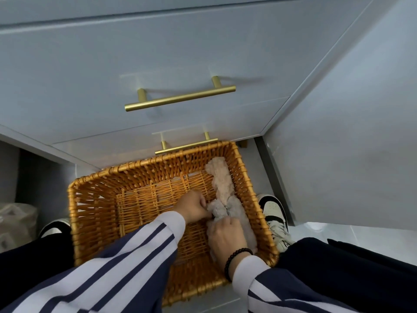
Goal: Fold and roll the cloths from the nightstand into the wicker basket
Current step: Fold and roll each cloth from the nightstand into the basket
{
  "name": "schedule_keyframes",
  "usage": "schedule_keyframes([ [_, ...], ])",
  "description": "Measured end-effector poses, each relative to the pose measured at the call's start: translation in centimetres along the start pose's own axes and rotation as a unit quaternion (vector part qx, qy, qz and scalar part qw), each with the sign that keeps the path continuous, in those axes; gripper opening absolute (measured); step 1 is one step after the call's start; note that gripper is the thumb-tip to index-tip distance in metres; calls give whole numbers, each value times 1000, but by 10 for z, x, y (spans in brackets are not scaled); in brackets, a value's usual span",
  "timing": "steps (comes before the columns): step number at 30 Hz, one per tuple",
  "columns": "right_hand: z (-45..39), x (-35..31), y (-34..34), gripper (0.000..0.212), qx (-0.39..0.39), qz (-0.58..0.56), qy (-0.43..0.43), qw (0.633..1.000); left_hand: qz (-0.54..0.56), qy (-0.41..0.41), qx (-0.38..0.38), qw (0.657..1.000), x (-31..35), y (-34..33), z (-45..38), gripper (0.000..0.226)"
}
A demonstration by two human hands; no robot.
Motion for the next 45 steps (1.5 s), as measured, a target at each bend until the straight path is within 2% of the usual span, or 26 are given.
schedule_keyframes([
  [2, -8, -6, -6, 35, 25, 88, 106, 990, 69, 32, -52, 996, -3, 1, -1, 21],
  [4, -17, -8, -9, 38, 7, 151, 182, 972, 163, 66, -104, 979, -5, 4, 2, 13],
  [6, -23, -5, -10, 43, -50, 187, 206, 959, 232, 101, -150, 956, -6, 7, 4, 14],
  [8, -29, 1, -10, 50, -111, 202, 202, 952, 251, 103, -150, 951, -9, 12, 3, 19],
  [9, -30, 5, -10, 53, -135, 205, 198, 949, 240, 78, -118, 960, -12, 13, 0, 22],
  [11, -35, 10, -13, 58, -167, 208, 194, 944, 174, 14, 20, 984, -21, 16, -4, 26],
  [13, -39, 10, -18, 62, -191, 221, 190, 937, 122, -34, 147, 981, -31, 18, -1, 28],
  [15, -43, 8, -20, 65, -210, 239, 191, 928, 52, -72, 192, 977, -37, 18, 2, 38],
  [17, -48, 5, -22, 65, -225, 249, 191, 922, -66, -77, 169, 980, -43, 14, 2, 65],
  [20, -50, 4, -22, 67, -245, 249, 186, 919, -176, -22, 57, 982, -53, 3, 1, 106],
  [23, -48, 7, -24, 72, -240, 248, 183, 920, -255, -12, 18, 967, -60, -8, -3, 118],
  [29, -53, 13, -28, 72, -248, 229, 173, 925, -309, 3, 25, 951, -59, -12, -8, 119],
  [37, -47, -1, -13, 59, -226, 192, 191, 936, -293, -16, 29, 956, -59, -4, -4, 109],
  [40, -40, -6, -10, 53, -207, 185, 196, 941, -233, -14, 32, 972, -59, 5, 2, 94],
  [45, -19, -8, -6, 47, -136, 145, 192, 961, -82, -2, 56, 995, -50, 24, 15, 54],
])
Point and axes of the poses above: each hand's wrist, its own z-axis away from the middle knuckle, its own y-axis out of the back of the hand, x = y × z, the point moved 1 cm from there along -z, towards the middle knuckle, and after that the axes turned 12 degrees about y, right-handed, at the moved point
